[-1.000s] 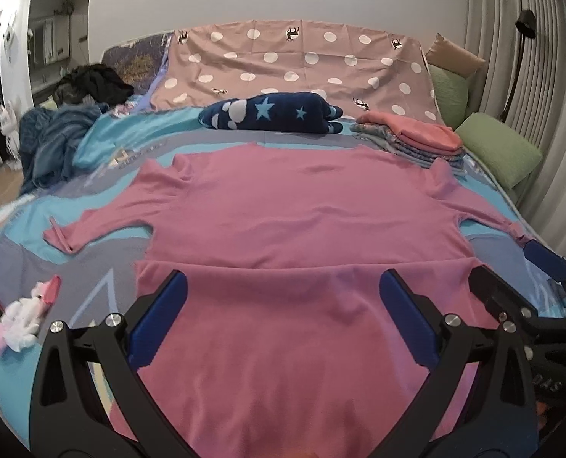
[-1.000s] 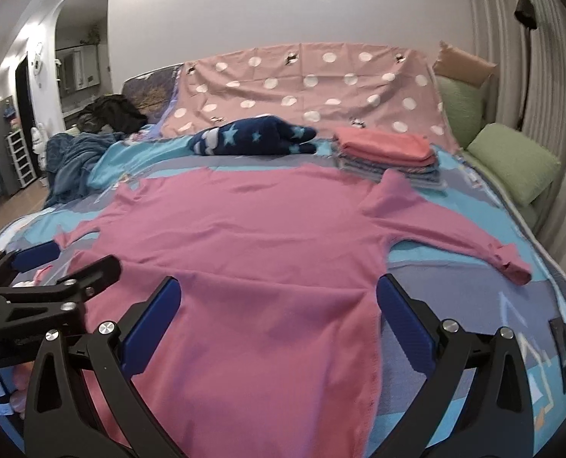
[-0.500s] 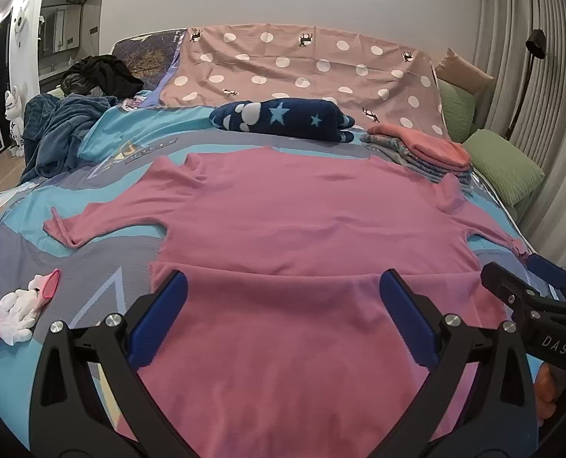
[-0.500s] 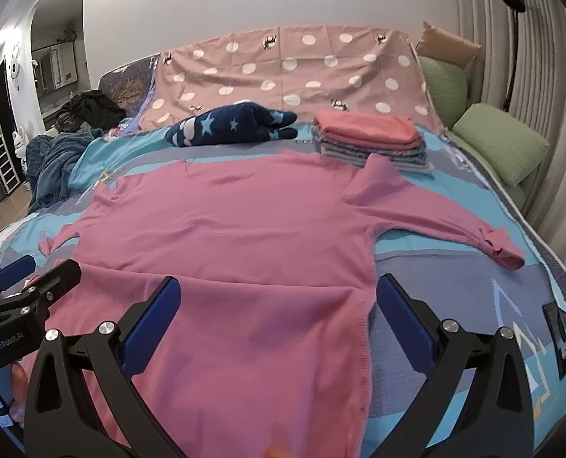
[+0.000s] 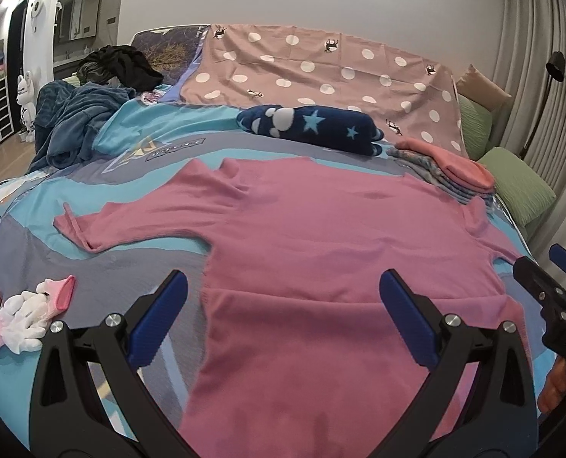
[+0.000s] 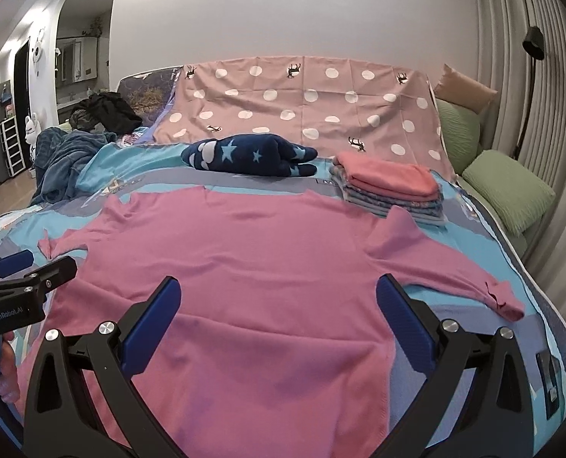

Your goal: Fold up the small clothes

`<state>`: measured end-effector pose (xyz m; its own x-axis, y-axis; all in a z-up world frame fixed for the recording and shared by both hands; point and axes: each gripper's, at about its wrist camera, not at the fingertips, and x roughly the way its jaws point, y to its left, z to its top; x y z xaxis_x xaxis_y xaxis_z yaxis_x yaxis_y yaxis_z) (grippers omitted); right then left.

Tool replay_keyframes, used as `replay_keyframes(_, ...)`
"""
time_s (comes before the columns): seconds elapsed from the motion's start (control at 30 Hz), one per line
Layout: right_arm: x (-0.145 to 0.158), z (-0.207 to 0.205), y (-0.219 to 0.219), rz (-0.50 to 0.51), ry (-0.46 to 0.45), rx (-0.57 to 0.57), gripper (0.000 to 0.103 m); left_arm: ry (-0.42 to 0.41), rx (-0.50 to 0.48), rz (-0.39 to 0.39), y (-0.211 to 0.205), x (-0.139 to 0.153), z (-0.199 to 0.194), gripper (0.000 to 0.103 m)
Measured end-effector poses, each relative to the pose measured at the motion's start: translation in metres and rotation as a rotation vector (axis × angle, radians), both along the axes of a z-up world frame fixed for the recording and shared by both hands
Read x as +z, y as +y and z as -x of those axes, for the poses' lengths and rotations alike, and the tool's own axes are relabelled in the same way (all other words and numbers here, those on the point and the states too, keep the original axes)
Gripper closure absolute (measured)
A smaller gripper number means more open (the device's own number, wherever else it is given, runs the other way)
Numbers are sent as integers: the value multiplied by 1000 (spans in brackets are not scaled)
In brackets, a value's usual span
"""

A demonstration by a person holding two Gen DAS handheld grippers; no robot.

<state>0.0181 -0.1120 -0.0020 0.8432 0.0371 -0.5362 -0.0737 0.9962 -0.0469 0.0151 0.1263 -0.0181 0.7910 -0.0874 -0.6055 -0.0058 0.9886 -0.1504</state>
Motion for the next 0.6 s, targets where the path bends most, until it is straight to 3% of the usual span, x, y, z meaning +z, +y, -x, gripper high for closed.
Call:
replay_keyframes(0.27,-12,-34,7,-19,123,5,1,24,36,-24,38,-9,-23,2)
replay_keyframes(0.33,-11,-38,6,-9,118,-9,1,37,94,-34,66,-14,-36,9)
replay_keyframes(0.4,-10,-42,5,6,107,-23,1,90,202,-29,109,-26,-56,23)
replay_keyframes(0.43,-10,-43,5,15,102,-28,1,109,233,-16,123,-31,-62,25)
replay_keyframes(0.6,-15,-51,4,64,93,-43,1,306,532,148,251,-91,-109,41)
